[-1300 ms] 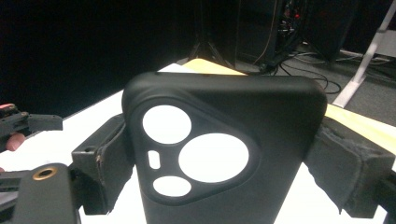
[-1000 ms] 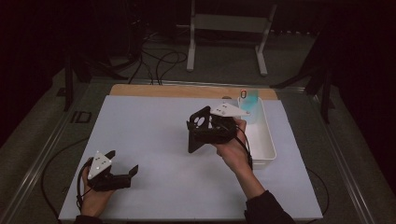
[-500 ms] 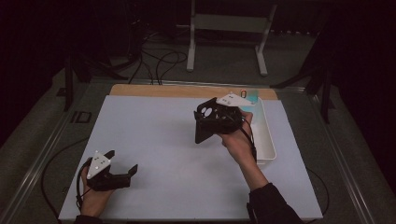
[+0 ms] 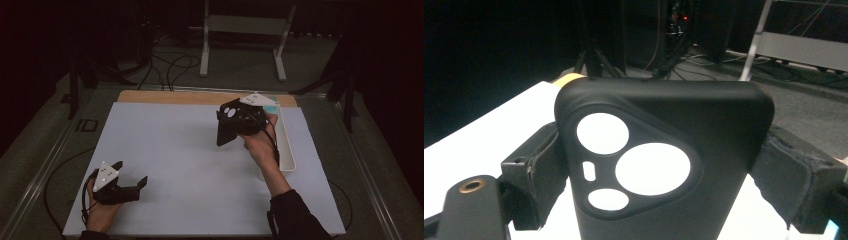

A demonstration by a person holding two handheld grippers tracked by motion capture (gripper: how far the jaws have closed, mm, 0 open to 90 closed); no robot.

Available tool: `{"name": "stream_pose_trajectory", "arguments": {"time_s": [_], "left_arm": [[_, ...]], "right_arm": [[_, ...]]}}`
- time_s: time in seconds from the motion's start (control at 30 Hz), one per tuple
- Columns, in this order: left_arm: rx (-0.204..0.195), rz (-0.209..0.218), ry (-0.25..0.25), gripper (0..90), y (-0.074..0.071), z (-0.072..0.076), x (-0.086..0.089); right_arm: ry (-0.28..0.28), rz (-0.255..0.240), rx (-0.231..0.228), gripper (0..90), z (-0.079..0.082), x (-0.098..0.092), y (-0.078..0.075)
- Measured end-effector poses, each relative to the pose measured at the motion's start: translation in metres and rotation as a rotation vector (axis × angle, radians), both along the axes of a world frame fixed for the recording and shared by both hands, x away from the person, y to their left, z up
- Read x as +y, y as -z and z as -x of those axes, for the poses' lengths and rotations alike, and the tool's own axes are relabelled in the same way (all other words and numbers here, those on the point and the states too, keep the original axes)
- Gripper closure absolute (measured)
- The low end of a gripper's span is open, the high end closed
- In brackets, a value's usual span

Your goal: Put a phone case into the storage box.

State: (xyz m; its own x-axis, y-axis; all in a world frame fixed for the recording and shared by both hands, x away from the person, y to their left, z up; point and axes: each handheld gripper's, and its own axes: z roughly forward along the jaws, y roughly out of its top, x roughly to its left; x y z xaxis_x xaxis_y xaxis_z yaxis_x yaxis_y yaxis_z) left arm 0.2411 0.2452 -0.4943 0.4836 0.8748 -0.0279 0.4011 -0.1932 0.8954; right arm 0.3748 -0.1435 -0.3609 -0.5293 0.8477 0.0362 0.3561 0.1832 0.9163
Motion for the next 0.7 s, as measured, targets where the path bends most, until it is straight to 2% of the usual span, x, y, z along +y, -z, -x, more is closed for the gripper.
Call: {"name": "stream_pose_trajectory", "arguments": {"time_s": [0.7], "left_arm": [[-0.001, 0.005, 0.000, 0.2, 0.000, 0.000, 0.001]], "right_arm": [[0.095, 0.017, -0.003, 14.2, -0.025, -0.020, -0.002]]}}
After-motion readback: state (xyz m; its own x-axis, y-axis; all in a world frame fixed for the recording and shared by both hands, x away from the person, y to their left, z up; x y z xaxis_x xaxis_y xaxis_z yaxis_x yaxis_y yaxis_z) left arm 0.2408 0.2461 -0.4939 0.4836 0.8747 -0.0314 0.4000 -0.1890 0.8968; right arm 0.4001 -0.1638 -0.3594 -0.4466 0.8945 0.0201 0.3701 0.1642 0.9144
